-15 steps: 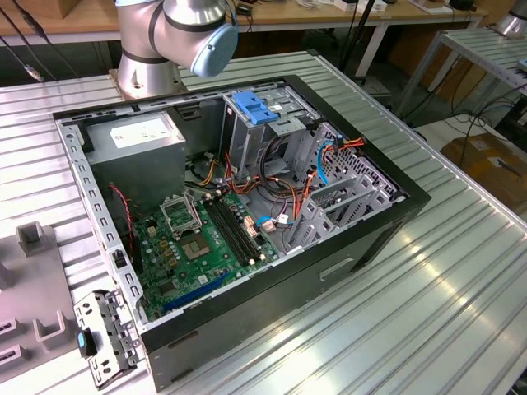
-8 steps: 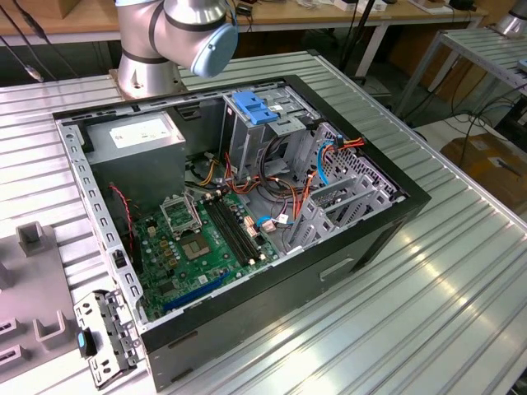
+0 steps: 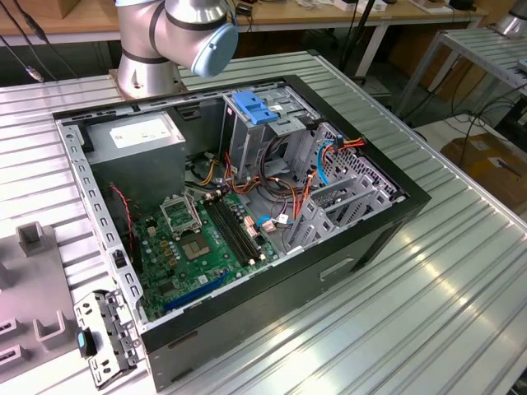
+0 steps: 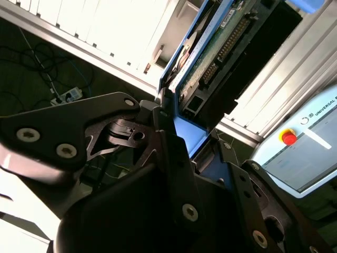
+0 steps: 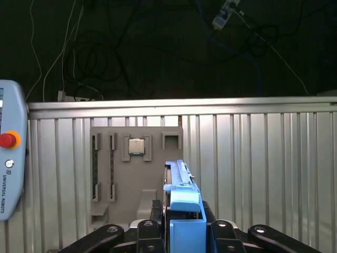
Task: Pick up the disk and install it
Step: 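Pick up the disk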
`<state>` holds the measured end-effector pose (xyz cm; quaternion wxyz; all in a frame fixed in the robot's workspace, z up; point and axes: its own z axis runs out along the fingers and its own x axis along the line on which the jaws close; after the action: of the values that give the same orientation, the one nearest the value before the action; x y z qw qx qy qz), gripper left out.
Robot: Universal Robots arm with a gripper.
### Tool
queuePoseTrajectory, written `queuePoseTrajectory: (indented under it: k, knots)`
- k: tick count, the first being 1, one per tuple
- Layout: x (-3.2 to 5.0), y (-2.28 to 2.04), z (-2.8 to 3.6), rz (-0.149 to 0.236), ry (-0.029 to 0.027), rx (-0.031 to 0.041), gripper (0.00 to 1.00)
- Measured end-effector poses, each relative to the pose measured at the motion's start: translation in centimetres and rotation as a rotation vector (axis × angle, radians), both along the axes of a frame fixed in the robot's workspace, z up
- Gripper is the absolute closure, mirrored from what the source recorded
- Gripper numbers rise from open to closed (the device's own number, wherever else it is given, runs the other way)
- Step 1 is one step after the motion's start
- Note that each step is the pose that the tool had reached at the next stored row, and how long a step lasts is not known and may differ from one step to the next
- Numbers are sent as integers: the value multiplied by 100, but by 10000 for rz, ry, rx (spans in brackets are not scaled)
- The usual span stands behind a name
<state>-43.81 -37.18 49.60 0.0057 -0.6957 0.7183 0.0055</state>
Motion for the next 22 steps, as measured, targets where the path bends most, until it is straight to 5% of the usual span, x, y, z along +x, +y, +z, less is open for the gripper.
queuePoseTrajectory:
  k: [22]
  knots:
    - [307,0,0,0,0,-1,63]
